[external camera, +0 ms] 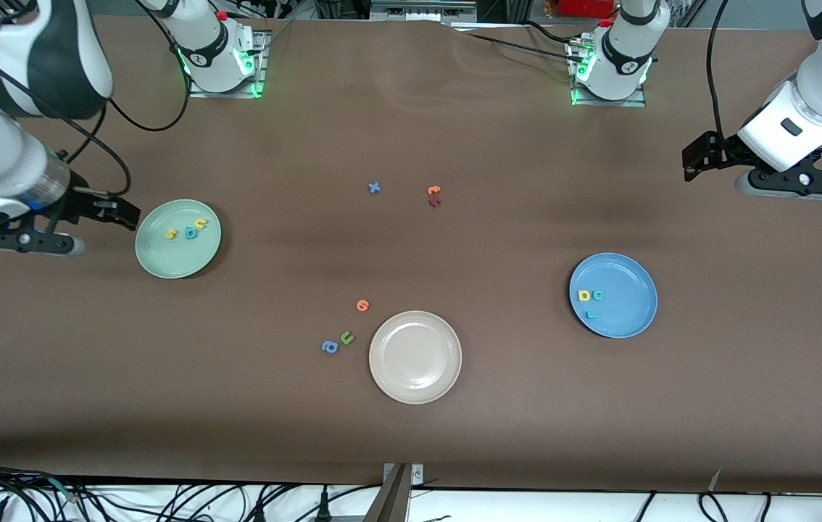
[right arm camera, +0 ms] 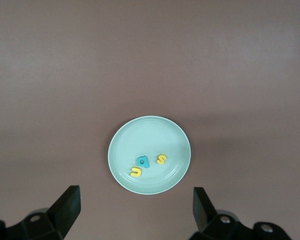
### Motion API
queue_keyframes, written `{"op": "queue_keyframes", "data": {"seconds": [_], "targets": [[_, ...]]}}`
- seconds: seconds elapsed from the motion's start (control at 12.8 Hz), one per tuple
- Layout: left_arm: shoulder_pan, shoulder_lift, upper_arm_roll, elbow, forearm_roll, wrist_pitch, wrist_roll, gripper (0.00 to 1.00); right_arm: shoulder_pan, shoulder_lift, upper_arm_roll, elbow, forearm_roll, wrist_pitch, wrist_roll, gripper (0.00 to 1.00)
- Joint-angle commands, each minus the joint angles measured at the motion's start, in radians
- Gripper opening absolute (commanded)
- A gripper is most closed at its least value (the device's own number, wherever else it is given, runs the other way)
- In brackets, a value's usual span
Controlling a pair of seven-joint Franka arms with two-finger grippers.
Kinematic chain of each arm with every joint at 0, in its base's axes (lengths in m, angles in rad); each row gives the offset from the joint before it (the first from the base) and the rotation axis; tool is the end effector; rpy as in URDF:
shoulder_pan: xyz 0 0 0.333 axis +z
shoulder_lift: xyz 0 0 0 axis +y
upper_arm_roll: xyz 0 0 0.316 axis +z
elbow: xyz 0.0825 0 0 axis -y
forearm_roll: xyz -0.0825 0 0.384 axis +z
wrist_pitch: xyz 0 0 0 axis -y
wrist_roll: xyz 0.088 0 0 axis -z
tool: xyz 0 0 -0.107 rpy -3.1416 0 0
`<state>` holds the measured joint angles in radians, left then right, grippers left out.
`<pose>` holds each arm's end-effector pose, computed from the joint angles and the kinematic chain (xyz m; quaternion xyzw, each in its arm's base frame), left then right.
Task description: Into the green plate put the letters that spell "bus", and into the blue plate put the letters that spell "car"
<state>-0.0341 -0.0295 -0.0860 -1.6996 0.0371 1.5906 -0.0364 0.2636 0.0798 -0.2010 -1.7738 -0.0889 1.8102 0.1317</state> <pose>0.5392 -0.0618 0.5817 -0.9981 0.0428 0.0381 0.0228 0.5814 0.0321 0.5041 0.9982 -0.0229 -0.0159 0.0527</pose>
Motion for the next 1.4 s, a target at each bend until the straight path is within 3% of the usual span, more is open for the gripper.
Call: {"op": "queue_keyframes", "data": {"seconds": [0.0,0.31,0.47,1.33], "targets": [[-0.001,-0.021,-0.001,-0.020,0.003,0.008,-0.002,1.00,0.003,-0.038,-0.032,-0.009,0.031,-0.043,-0.058,0.99],[-0.001,-0.021,-0.001,-0.020,0.003,0.008,-0.005,1.00,0.005,-0.041,-0.026,-0.013,0.057,-0.039,-0.053,0.99],[-0.001,-0.021,-0.001,-0.020,0.003,0.008,-0.005,1.00,0.008,-0.040,-0.021,-0.015,0.115,-0.022,-0.049,0.99],[-0.001,-0.023,-0.001,-0.020,0.003,0.005,0.000,1.00,0.008,-0.041,-0.024,-0.015,0.115,-0.029,-0.058,0.99]]}}
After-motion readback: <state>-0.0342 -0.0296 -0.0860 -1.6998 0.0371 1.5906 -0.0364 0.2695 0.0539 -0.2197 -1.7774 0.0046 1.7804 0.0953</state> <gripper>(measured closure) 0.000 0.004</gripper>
